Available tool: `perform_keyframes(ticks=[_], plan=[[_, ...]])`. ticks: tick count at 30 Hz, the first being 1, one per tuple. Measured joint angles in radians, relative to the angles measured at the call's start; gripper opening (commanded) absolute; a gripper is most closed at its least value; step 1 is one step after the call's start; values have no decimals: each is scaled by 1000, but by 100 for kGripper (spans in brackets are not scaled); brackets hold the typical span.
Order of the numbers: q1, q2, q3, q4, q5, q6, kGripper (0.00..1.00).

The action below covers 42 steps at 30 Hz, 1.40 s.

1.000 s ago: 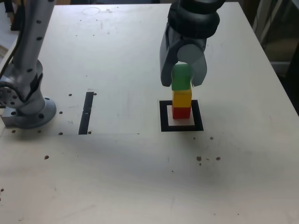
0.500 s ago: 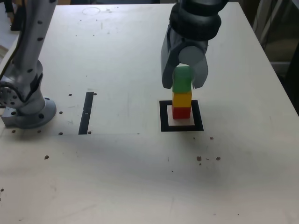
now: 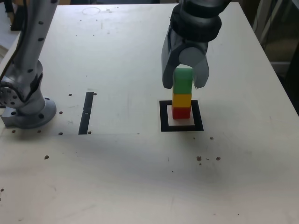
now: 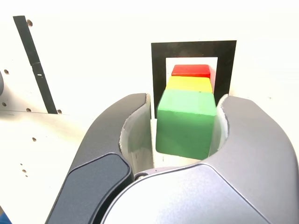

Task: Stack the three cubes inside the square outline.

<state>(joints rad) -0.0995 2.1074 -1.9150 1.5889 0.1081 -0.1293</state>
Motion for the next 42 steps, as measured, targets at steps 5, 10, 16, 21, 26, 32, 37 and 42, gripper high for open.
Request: perform_keyframes(ticks=[5, 10, 16, 21, 26, 32, 37, 42], plan=[[0, -14, -2, 2, 9, -4, 98], [0, -19, 1, 6, 24, -8, 99], [-2, -97, 26, 10, 21, -15, 99], [-40, -226, 106, 16, 16, -31, 99], [-63, -352, 239, 18, 19, -53, 99], [-65, -505, 450, 14, 26, -54, 99], [-65, -634, 625, -3, 46, -54, 99], [-65, -680, 799, -104, 22, -54, 99]])
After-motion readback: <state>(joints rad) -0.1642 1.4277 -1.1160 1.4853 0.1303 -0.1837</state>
